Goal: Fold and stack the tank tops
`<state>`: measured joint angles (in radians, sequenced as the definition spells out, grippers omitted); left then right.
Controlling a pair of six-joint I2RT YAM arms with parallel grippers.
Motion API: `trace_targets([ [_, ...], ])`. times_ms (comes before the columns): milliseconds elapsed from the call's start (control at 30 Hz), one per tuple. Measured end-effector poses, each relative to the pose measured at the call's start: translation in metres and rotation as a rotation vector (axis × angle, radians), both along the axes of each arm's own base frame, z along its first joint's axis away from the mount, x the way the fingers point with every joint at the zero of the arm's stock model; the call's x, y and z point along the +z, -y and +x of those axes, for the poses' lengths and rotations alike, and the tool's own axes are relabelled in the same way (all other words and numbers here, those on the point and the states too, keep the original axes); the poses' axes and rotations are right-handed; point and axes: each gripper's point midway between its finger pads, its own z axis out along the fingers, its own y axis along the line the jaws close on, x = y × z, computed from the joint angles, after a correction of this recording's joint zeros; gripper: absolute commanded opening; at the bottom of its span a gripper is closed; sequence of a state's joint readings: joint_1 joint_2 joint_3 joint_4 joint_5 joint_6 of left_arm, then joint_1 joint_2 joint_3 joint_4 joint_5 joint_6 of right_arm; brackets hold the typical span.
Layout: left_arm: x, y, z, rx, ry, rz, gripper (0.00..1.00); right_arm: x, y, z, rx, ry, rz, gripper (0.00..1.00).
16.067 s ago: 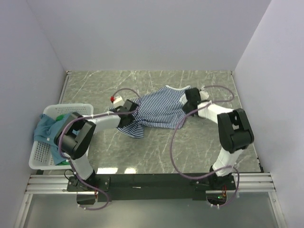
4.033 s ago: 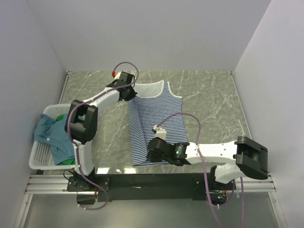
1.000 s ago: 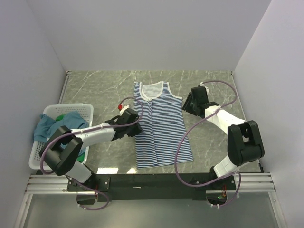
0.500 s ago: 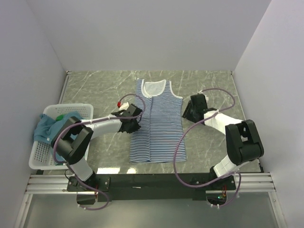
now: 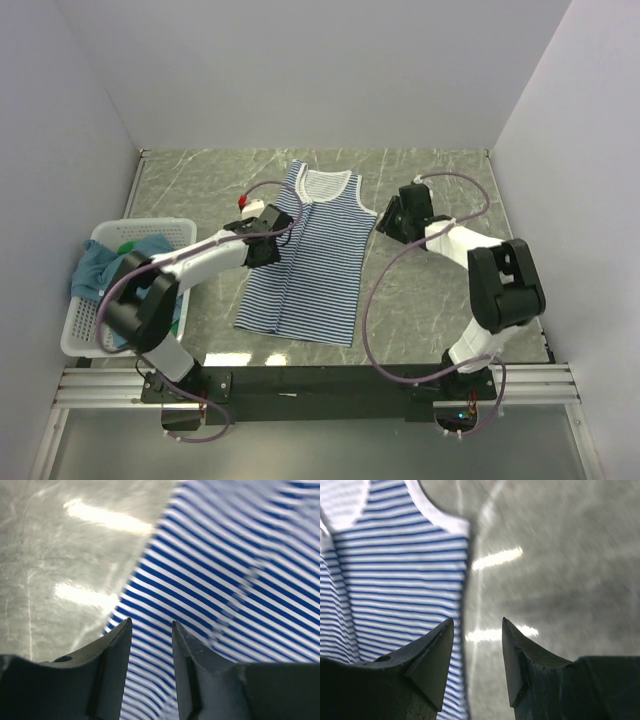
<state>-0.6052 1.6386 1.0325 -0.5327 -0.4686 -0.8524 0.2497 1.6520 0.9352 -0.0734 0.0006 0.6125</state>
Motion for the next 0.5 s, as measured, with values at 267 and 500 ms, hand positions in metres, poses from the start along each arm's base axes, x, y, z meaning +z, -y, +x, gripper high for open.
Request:
trace_targets([
  [267, 0.086, 0.075, -0.034, -0.268, 0.182, -0.239, 0.46, -0.017, -0.009, 0.030, 0.008, -0.017, 0.060, 0.50],
  [500, 0.060, 0.124, -0.106, -0.493, 0.085, -0.333, 0.46, -0.025, -0.017, 0.054, -0.002, -0.016, 0.113, 0.46],
])
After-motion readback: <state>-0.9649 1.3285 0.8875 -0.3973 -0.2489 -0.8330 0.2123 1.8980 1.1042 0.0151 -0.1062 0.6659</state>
